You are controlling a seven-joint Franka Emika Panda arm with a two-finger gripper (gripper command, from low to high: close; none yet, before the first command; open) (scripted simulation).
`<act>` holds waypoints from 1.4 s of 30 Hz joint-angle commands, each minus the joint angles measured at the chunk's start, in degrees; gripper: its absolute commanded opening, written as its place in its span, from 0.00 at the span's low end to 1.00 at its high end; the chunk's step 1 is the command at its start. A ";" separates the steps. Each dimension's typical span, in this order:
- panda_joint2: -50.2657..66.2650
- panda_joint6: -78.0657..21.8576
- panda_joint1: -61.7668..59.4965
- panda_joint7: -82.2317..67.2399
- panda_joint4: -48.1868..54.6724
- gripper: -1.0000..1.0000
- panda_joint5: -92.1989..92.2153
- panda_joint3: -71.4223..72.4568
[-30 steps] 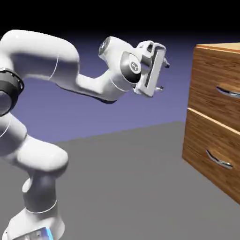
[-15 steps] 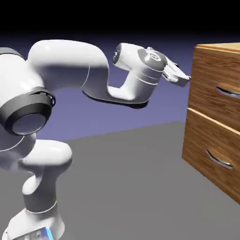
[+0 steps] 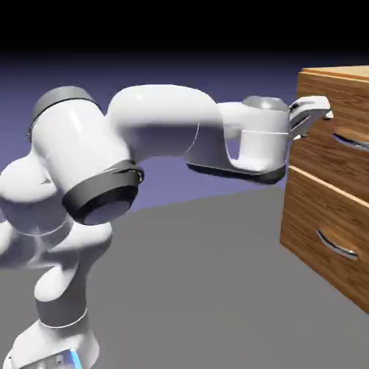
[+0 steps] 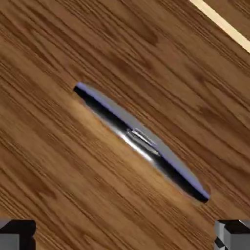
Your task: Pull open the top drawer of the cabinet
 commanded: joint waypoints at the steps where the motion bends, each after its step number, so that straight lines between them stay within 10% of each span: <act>1: -0.17 -0.28 1.52 -2.17 0.83 0.50 -2.50 -1.39; 16: -5.13 0.57 24.71 -22.58 19.18 0.50 -19.53 -19.55; 17: -5.13 0.57 24.71 -22.58 19.18 0.00 -19.53 -19.55; 42: -1.90 -5.37 -24.68 -13.18 -22.02 0.00 -20.97 16.63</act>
